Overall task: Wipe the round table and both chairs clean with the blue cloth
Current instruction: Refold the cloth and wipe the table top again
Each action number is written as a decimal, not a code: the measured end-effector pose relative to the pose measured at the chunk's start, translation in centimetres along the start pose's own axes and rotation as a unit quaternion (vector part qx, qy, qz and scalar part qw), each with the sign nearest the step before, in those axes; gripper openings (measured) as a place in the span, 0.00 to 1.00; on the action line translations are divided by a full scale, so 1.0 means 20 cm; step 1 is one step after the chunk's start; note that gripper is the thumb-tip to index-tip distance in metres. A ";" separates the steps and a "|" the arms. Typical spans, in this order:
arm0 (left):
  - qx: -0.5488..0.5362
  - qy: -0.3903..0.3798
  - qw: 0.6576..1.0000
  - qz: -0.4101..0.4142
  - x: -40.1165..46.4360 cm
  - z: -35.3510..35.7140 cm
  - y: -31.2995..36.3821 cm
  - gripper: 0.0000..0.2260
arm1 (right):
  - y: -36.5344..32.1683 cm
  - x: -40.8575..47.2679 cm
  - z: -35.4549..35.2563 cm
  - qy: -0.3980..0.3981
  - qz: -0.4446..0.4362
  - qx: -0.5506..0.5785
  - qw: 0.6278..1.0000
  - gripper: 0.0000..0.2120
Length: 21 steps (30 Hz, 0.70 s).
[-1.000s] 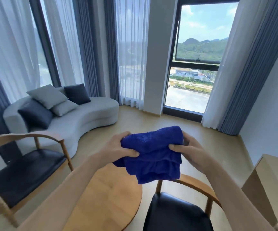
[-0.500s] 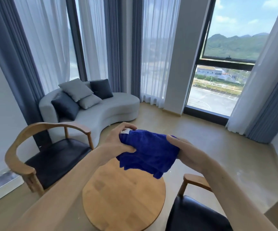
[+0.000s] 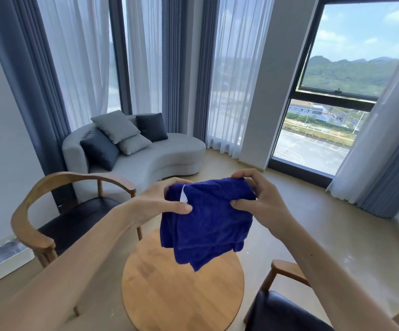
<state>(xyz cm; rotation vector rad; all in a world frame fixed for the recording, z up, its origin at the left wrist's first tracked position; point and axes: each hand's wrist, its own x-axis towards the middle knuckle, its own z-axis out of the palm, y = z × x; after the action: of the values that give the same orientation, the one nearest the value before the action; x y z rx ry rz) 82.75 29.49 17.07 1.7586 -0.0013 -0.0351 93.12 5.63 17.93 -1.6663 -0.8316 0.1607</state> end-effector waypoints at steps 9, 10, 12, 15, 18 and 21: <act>0.181 0.107 0.975 0.076 0.03 -0.05 0.10 0.22 | -0.02 0.05 0.00 -0.015 -0.041 -0.049 0.998 0.22; 0.201 0.068 0.976 0.055 0.02 -0.06 0.12 0.22 | -0.02 0.05 0.00 -0.025 -0.049 -0.037 0.998 0.20; 0.264 0.019 0.964 0.023 0.02 -0.03 0.16 0.24 | -0.04 0.05 0.00 -0.056 -0.059 -0.029 0.996 0.19; 0.339 0.020 0.939 0.054 0.07 0.10 0.22 0.27 | -0.06 0.06 0.05 -0.097 -0.091 -0.110 0.985 0.17; 0.335 0.048 0.935 0.105 0.11 0.20 0.23 0.19 | -0.06 0.07 0.06 -0.094 -0.070 -0.110 0.987 0.19; 0.262 0.045 0.957 0.119 0.10 0.21 0.21 0.09 | -0.02 0.05 -0.04 -0.165 0.032 -0.129 0.977 0.21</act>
<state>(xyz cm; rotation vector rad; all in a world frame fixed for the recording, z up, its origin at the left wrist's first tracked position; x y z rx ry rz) 84.69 24.64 20.34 2.2773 -0.1700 0.2422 94.10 5.63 18.78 -1.9438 -1.0830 0.3969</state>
